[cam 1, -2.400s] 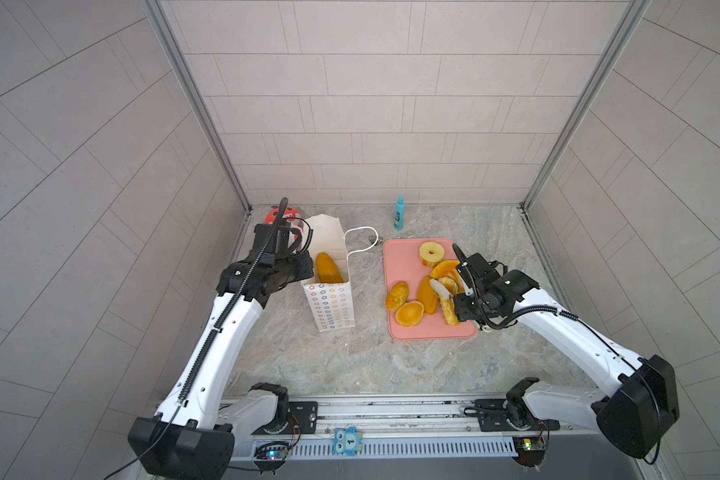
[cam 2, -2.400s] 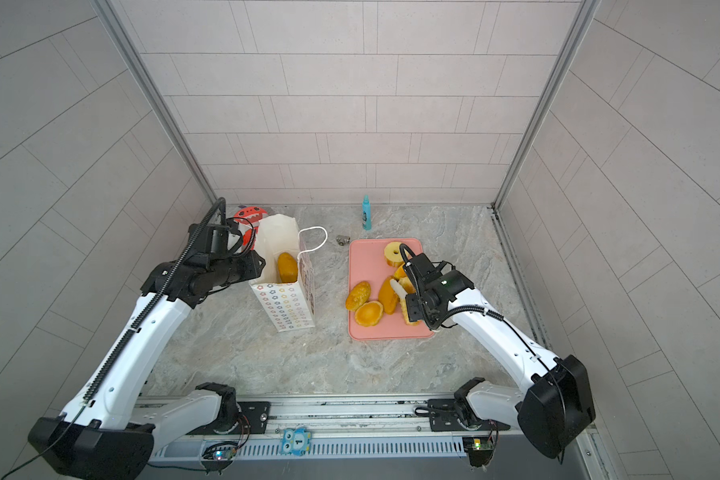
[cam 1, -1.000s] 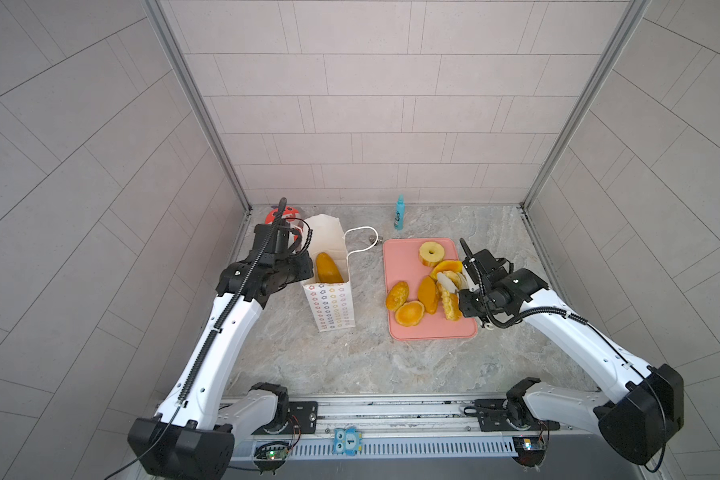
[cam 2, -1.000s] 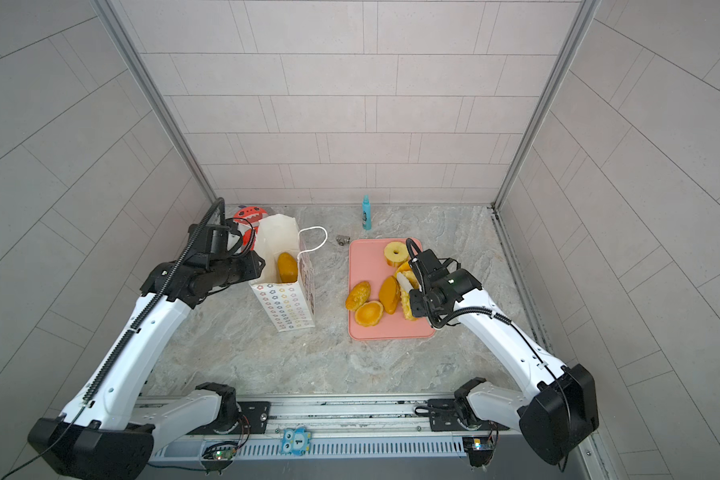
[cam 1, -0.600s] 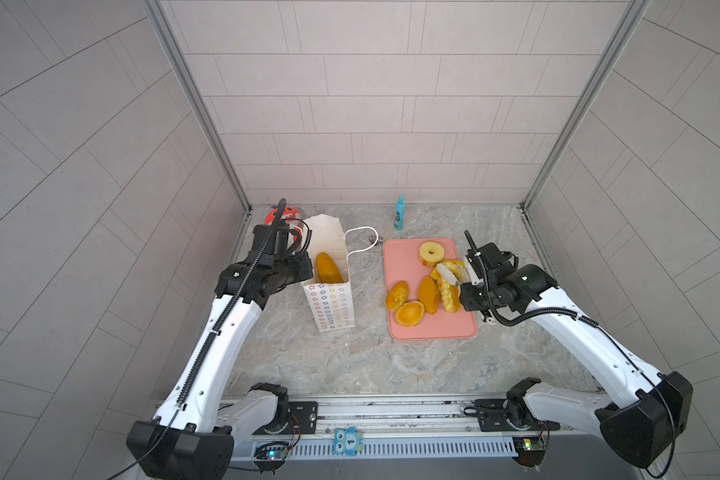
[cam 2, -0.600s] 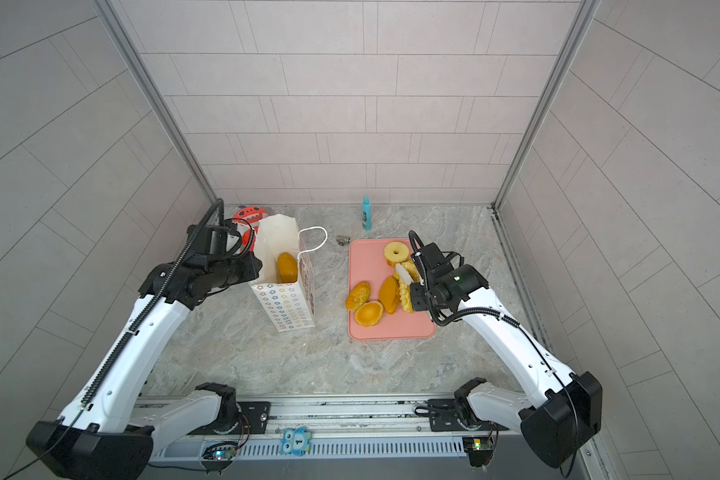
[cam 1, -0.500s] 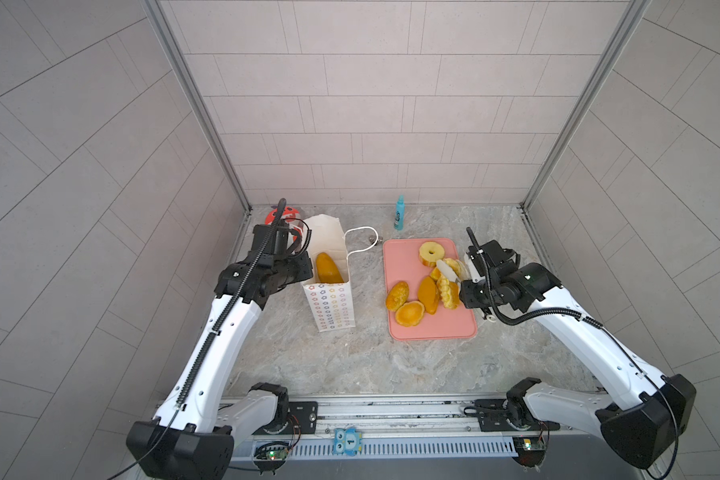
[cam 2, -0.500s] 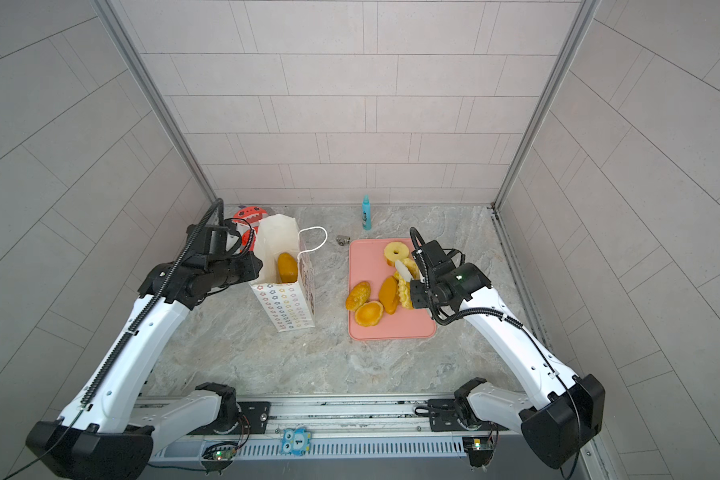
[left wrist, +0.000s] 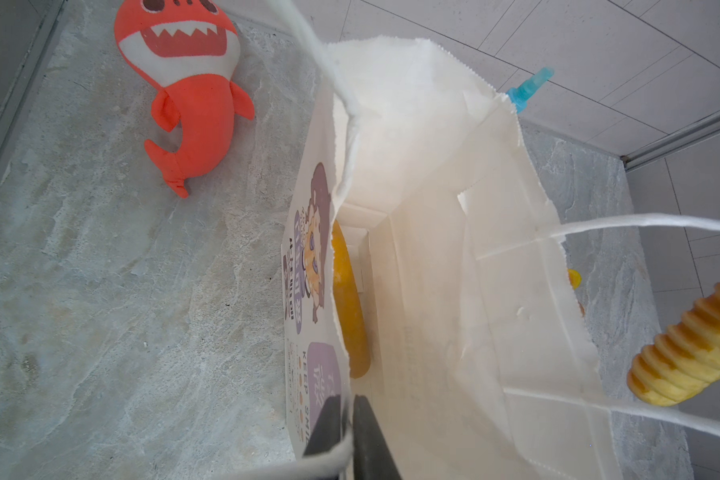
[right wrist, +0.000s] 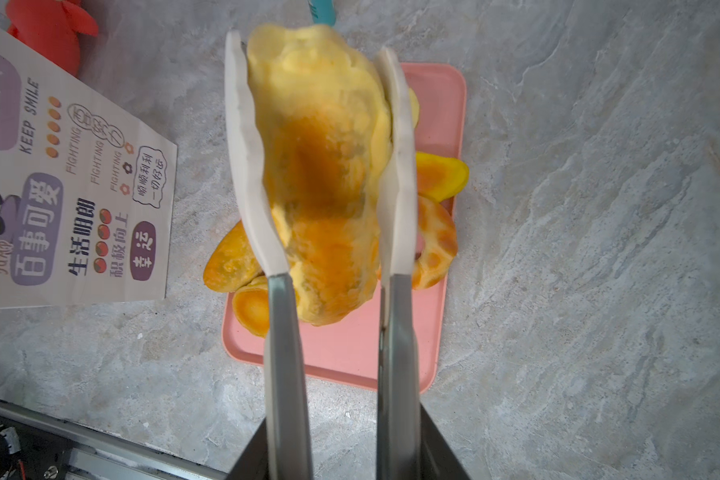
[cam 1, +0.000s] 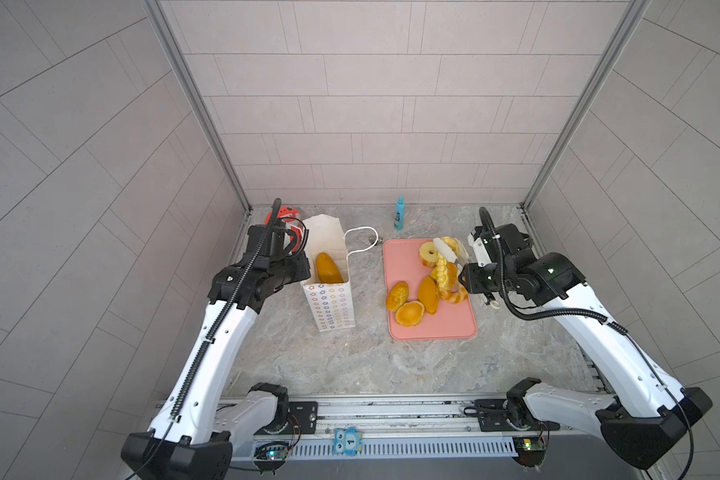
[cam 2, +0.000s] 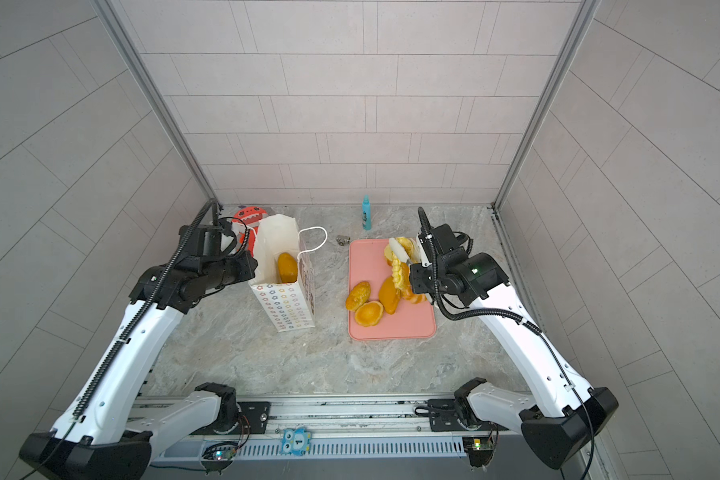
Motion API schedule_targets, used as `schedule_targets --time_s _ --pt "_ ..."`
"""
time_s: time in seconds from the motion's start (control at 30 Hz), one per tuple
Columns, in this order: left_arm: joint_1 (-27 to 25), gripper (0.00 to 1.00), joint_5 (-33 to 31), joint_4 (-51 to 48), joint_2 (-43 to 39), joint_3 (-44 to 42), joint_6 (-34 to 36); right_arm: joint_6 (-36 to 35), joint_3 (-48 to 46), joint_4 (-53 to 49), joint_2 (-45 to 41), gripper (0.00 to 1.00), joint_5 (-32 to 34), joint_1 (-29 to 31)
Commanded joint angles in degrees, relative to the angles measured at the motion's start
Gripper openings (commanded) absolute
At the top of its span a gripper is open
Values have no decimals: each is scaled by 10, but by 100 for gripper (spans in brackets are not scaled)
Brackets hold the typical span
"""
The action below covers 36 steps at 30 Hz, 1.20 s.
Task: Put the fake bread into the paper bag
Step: 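Lift the ridged bun with the tongs and swing it toward the bag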
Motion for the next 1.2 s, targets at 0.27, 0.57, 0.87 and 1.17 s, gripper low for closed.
schedule_targets --time_s 0.27,0.57,0.87,1.17 --pt "3 8 -4 -10 -9 14 2 -6 100 4 29 41 -49 1" --pt "4 7 -4 -7 -9 8 -2 -1 174 15 66 40 -72 13" --pt "3 7 -3 -6 -9 5 -3 11 258 26 99 39 -87 26" --pt "3 7 -1 -3 -9 2 -5 19 352 28 142 39 -96 47"
